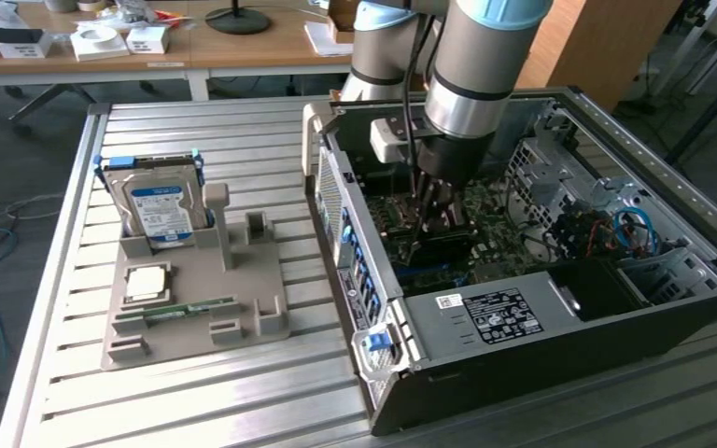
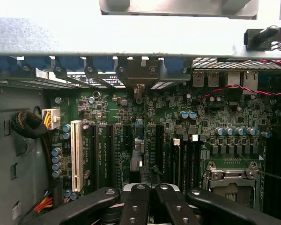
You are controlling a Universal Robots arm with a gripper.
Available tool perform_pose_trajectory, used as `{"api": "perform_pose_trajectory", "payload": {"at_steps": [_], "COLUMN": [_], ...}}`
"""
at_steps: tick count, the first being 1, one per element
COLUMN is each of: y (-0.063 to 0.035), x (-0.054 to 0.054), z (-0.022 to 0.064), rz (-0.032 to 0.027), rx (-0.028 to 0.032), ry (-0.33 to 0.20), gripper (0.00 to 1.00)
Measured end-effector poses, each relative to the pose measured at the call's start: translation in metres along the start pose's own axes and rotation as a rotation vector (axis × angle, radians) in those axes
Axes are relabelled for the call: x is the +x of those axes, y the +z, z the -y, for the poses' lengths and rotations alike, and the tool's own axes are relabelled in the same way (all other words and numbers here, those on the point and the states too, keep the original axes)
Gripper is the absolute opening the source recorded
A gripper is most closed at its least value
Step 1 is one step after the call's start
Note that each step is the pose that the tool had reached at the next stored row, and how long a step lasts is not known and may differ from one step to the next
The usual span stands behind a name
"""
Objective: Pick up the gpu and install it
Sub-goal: 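Press down on the gpu until it lock into place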
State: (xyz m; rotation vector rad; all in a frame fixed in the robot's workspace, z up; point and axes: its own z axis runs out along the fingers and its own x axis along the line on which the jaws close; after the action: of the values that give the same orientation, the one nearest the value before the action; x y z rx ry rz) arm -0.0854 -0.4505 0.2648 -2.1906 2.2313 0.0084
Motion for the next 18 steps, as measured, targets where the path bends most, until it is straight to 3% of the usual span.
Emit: {"api": "perform_pose_trajectory", "payload": {"at_steps": [6, 18], "y": [0.0013, 0.0033], "x": [-0.0001, 0.0001], "z": [0.0000, -0.0003], "rz": [0.0019, -0.0003], "rx": [0.0009, -0.0002], "ry": [0.000, 0.000], "gripper": [0.11, 0.11]}}
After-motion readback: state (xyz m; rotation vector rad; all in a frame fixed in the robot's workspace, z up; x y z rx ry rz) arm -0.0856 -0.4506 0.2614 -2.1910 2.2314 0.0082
